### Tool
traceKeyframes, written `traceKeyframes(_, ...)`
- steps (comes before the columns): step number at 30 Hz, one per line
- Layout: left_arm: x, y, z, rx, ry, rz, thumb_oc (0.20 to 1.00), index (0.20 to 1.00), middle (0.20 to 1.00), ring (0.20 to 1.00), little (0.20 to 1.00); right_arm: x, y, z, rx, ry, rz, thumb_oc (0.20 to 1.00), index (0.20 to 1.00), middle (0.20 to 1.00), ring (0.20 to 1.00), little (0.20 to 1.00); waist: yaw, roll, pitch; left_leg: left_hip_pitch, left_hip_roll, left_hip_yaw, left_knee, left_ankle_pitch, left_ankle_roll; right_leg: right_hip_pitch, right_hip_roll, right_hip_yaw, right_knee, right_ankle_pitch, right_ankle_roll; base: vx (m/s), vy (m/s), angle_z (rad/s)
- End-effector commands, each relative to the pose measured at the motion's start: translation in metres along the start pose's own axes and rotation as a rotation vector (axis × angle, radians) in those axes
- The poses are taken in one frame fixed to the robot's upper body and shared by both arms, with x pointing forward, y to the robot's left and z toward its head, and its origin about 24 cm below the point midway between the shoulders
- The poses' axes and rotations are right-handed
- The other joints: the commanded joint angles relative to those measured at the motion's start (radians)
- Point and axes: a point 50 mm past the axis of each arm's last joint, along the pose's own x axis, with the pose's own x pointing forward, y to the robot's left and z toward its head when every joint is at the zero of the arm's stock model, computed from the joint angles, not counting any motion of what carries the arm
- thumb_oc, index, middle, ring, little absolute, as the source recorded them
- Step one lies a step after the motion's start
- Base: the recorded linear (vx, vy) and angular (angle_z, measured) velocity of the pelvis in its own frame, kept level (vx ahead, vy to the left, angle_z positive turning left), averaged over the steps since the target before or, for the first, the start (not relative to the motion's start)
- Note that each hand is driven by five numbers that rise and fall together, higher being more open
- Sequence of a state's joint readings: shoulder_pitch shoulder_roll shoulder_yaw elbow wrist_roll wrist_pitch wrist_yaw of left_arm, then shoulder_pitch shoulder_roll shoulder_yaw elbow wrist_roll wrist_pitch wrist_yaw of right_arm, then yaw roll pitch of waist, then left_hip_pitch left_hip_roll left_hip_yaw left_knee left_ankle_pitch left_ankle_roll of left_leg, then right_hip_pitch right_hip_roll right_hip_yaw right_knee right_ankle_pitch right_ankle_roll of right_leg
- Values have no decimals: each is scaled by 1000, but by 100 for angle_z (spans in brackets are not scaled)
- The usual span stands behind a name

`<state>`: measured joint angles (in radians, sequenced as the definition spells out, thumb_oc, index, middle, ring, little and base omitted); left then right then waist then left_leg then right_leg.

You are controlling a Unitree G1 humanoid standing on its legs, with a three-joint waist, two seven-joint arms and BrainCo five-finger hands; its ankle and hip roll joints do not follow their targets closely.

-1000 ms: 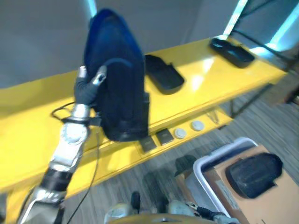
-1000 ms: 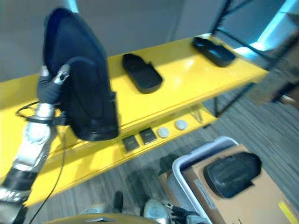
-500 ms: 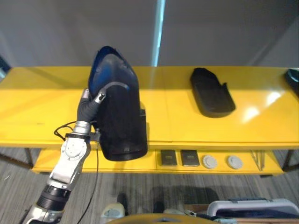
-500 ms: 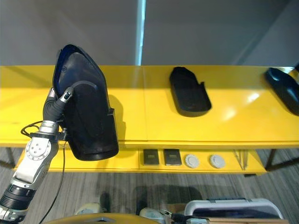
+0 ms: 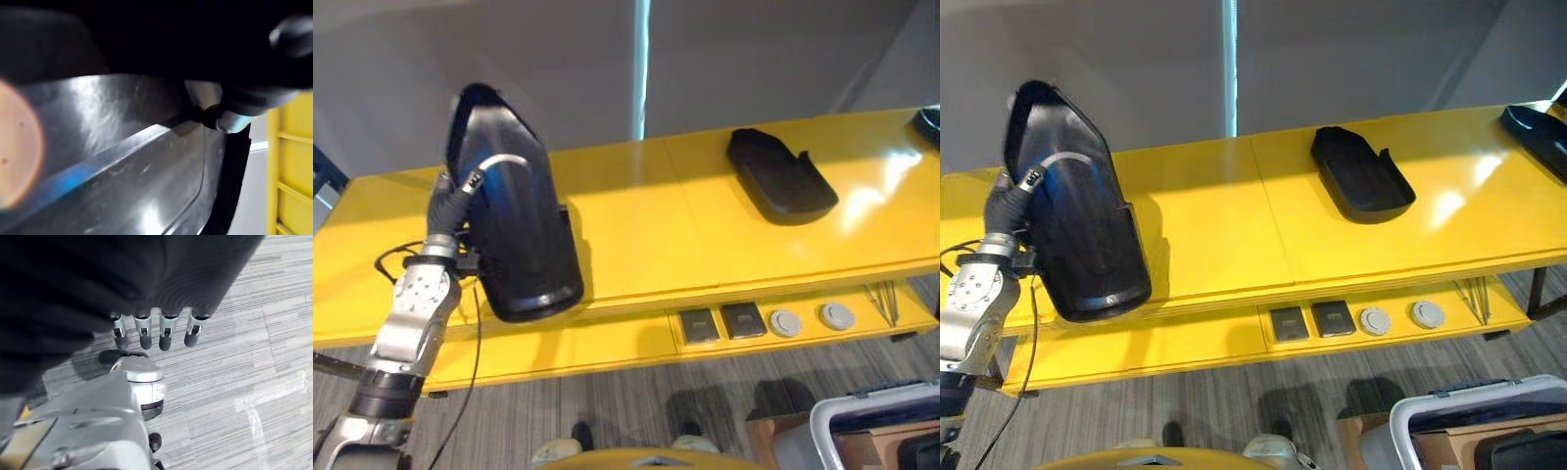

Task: Move parts from the plastic box to the shelf.

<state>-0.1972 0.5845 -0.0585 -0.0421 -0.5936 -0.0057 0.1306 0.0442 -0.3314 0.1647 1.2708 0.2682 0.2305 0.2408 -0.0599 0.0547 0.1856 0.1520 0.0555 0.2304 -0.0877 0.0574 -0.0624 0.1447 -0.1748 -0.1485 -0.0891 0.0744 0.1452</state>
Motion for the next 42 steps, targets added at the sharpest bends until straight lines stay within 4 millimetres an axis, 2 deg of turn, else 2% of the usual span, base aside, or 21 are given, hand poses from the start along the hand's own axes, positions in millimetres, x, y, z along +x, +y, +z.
traceKeyframes(1,26,-16,19,-207,-93,-27,200,200,200,200,200,-1,-4,1,-90,36,-7,1000,1000,1000,1000,1000,-33,7,-5,-55,23,-17,0,-60,-14,-17,78,-11,10,-101,-69,51,35,-21)
traceKeyframes(5,37,-21,6,-282,-36,-28,200,200,200,200,200,-4,-11,8,-120,24,-24,1000,1000,1000,1000,1000,-62,13,10,-63,24,-9,2,-56,-15,-41,81,17,19,-101,-73,9,38,-18)
traceKeyframes(6,49,-22,3,-280,-29,6,200,200,200,200,200,-7,-17,20,-127,-5,-38,1000,1000,1000,1000,1000,-83,24,38,-85,24,-4,2,-50,-15,-83,84,38,37,-103,-76,-63,42,-26)
traceKeyframes(7,50,-22,3,-281,-31,7,200,200,200,200,200,-8,-17,21,-125,-7,-40,1000,1000,1000,1000,1000,-84,25,40,-87,24,-3,2,-50,-15,-86,84,39,39,-104,-77,-127,62,-34)
traceKeyframes(8,59,-17,7,-248,-48,19,200,200,200,200,200,-10,-22,30,-135,-26,-47,1000,1000,1000,1000,1000,-98,32,62,-101,23,2,2,-44,-16,-105,87,49,48,-106,-79,-72,32,-24)
traceKeyframes(13,78,-3,18,-152,-44,71,200,200,200,200,200,-15,-29,41,-165,-43,-53,1000,1000,1000,1000,1000,-125,47,104,-123,17,11,4,-34,-15,-139,93,69,71,-110,-85,-44,30,-13)
traceKeyframes(20,91,23,22,8,32,153,200,200,200,200,200,-19,-37,50,-175,-77,-84,1000,1000,1000,1000,1000,-146,62,149,-146,15,12,9,-21,-16,-170,96,78,100,-118,-91,-8,4,-10)
traceKeyframes(23,96,34,29,84,48,195,200,200,200,200,200,-23,-42,60,-172,-111,-91,1000,1000,1000,1000,1000,-154,70,173,-159,19,14,13,-14,-19,-188,95,84,110,-121,-95,-9,16,-2)
traceKeyframes(26,99,37,35,89,49,203,200,200,200,200,200,-25,-41,68,-163,-133,-87,1000,1000,1000,1000,1000,-155,72,188,-168,21,13,13,-11,-21,-202,95,87,114,-121,-97,-19,1,0)
traceKeyframes(28,107,41,50,133,32,235,200,200,200,200,200,-28,-36,84,-154,-179,-67,1000,1000,1000,1000,1000,-154,73,221,-190,25,10,11,-7,-23,-235,99,93,120,-119,-100,-116,-17,0)
traceKeyframes(31,112,42,59,150,30,253,200,200,200,200,200,-28,-31,91,-144,-203,-55,1000,1000,1000,1000,1000,-154,69,237,-200,28,7,9,-5,-24,-251,104,97,125,-118,-103,-62,-37,2)
traceKeyframes(32,113,43,61,151,36,264,511,511,511,511,511,-28,-29,93,-141,-210,-50,1000,1000,1000,1000,1000,-155,66,244,-204,30,5,9,-4,-24,-256,106,99,126,-118,-103,-48,-42,3)
traceKeyframes(33,116,44,66,160,46,270,1000,1000,1000,1000,1000,-28,-25,97,-142,-217,-45,1000,1000,1000,1000,1000,-157,61,256,-210,33,4,8,-3,-24,-265,110,103,128,-117,-104,-64,-61,0)
traceKeyframes(36,120,47,74,195,60,287,1000,1000,1000,1000,1000,-27,-19,100,-132,-234,-33,1000,1000,1000,1000,1000,-159,50,271,-219,38,3,6,-2,-23,-276,116,105,128,-112,-105,-49,-63,-3)
traceKeyframes(42,121,53,76,232,104,373,1000,1000,1000,1000,1000,-25,-11,104,-126,-247,-19,1000,1000,1000,1000,1000,-156,30,277,-220,48,2,10,-6,-19,-280,121,102,128,-108,-107,-20,-55,0)
